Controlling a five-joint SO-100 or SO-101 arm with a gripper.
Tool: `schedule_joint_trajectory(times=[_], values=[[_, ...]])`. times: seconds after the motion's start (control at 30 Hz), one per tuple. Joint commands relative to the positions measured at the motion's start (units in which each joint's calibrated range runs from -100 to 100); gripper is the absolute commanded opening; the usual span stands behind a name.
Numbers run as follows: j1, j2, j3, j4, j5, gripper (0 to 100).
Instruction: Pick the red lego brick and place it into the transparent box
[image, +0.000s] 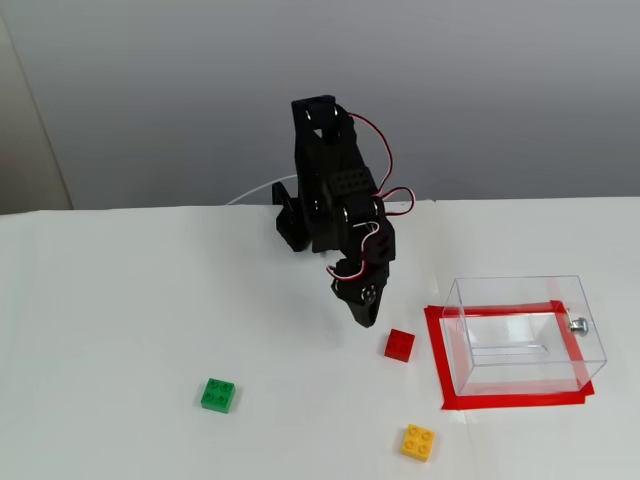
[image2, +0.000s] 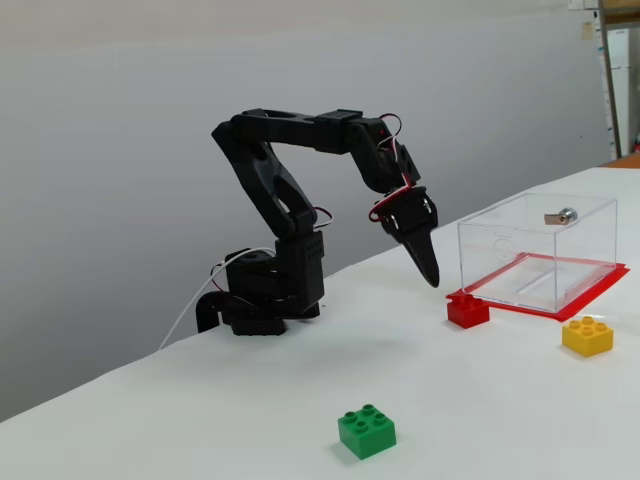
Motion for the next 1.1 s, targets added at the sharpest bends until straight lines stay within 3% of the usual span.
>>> schedule_joint_trajectory(times=[0.0, 0.7, 0.9, 1.07], values=[[-1.78, 2.36, -3.63, 0.00, 1.47, 2], [-10.21, 13.90, -11.86, -2.78, -1.19, 2], [-10.29, 14.83, -11.86, -3.22, -1.14, 14], [-12.36, 14.92, -11.86, -3.04, -1.14, 15]])
